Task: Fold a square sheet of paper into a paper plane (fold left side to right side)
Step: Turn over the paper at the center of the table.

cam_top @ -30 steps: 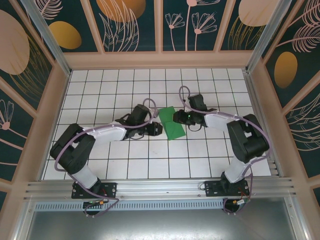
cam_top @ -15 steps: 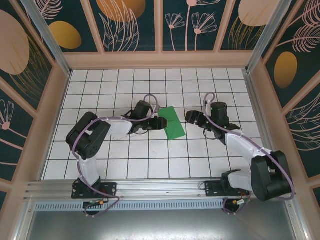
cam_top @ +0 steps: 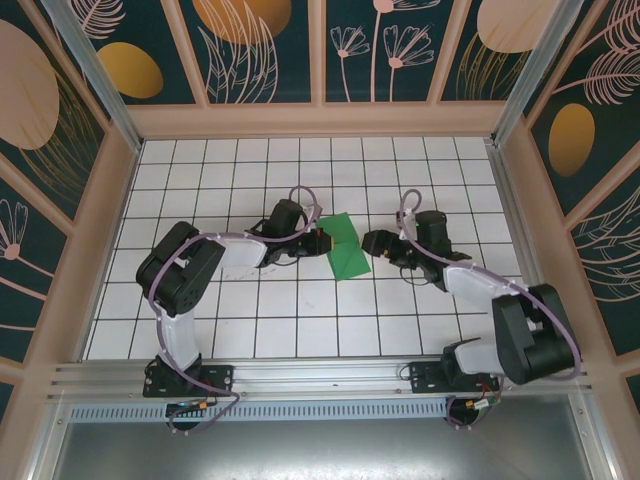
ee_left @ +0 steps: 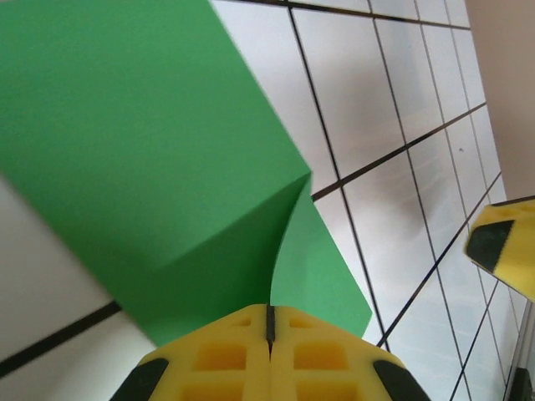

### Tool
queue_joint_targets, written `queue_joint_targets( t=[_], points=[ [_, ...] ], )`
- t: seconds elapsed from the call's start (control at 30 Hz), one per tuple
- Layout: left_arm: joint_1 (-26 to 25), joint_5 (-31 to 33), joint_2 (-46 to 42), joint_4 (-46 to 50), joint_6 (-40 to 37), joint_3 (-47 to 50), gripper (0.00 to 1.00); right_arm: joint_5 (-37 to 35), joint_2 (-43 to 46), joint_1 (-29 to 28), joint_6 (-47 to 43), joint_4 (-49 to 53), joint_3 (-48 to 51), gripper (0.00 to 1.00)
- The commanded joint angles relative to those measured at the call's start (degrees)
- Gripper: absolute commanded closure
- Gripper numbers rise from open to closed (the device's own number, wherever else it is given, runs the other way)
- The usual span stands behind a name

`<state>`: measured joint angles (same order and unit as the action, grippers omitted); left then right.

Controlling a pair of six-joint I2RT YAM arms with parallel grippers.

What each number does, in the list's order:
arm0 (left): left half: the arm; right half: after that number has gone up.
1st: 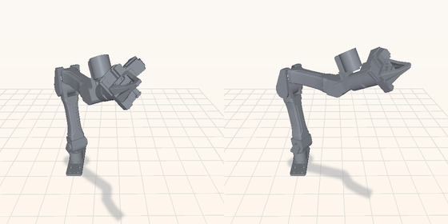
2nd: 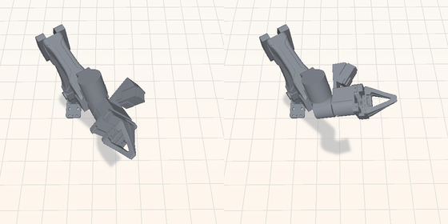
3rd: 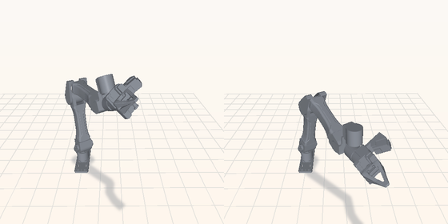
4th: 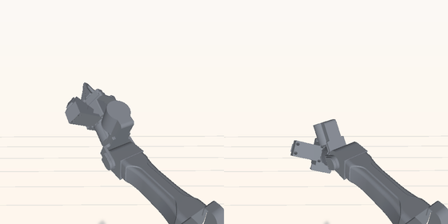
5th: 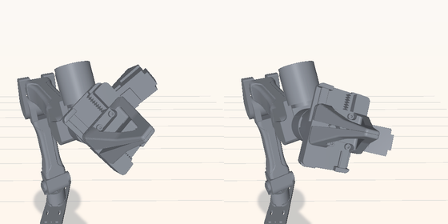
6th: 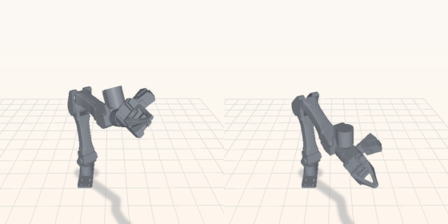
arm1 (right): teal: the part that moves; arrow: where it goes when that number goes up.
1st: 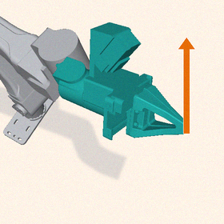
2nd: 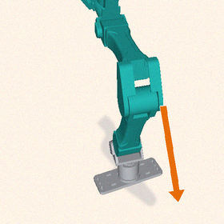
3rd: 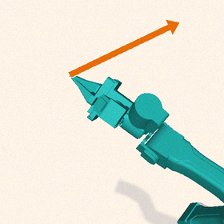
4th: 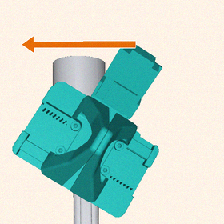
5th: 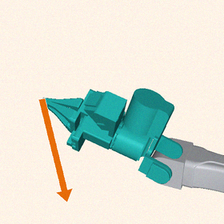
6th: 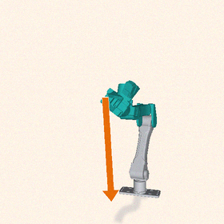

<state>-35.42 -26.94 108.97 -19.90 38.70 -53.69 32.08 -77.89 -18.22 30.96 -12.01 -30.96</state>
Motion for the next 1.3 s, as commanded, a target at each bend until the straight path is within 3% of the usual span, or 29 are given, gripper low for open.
queue_joint_targets(
  t=[0.0, 0.43, 0.63, 0.8, 0.9, 1.03, 1.13, 1.27],
  points=[
    [-0.09, 2.01, -3.71, -0.94, -0.55, 1.90, 1.00, 2.08, -4.18, -1.94, -0.55, -0.27, -4.78, 0.24],
    [-0.13, 4.00, -6.70, -0.32, -0.80, 3.91, 1.00, 2.61, -18.62, -5.35, 0.58, -1.21, -12.85, 0.30],
    [-0.09, 4.90, -6.71, 0.40, -0.99, 3.88, 1.00, 5.67, -21.83, -6.02, 1.54, -5.31, -13.64, 0.40],
    [-0.11, 8.49, -6.84, 2.52, -1.39, 3.67, 0.93, 5.90, -24.08, -6.64, 2.18, -7.04, -14.63, 0.54],
    [-0.09, 10.02, -7.47, 3.47, -1.58, 3.68, 0.82, 5.80, -25.05, -6.94, 2.25, -7.32, -15.37, 0.67],
    [-0.08, 13.57, -10.44, 5.05, -2.30, 4.53, 0.74, 4.49, -23.69, -6.84, 1.22, -7.50, -15.51, 0.84],
    [0.23, 16.73, -16.70, 6.16, -2.22, 5.82, 0.48, 2.87, -19.98, -5.95, -0.64, -6.97, -15.13, 0.92],
    [1.62, 16.95, -24.84, 4.16, 0.75, 8.56, 0.25, 5.78, -11.33, -2.57, -2.04, -10.65, -12.20, 0.95]
  ],
)
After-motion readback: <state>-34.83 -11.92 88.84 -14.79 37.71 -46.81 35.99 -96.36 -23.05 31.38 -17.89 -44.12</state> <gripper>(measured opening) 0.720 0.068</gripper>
